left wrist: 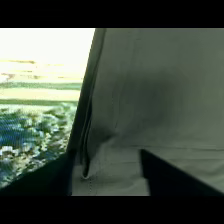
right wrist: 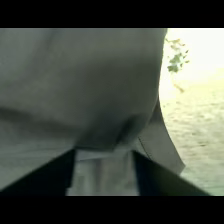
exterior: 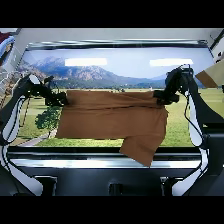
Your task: Fold the clothes and pants, and hang the long-sleeved shirts on hangers.
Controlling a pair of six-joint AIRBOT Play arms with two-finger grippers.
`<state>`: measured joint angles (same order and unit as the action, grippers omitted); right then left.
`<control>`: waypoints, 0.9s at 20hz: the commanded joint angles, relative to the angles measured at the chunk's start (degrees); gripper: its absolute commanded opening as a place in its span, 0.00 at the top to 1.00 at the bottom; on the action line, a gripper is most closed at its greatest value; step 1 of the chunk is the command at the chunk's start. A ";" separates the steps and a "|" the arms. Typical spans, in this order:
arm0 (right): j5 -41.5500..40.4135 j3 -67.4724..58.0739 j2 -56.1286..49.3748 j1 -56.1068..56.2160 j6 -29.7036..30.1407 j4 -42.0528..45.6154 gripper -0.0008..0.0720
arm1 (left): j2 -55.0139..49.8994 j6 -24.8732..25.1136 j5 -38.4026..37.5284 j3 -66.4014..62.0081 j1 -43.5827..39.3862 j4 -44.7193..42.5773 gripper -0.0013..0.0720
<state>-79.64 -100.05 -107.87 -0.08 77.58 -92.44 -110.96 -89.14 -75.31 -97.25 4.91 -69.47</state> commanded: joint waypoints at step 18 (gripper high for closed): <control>1.05 66.58 47.41 -22.88 24.06 -32.65 0.32 | 34.73 9.29 -2.64 47.54 26.73 17.07 0.15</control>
<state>-79.46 -46.22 -65.67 -22.22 99.94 -121.86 -80.07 -82.24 -79.96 -58.87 28.16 -56.84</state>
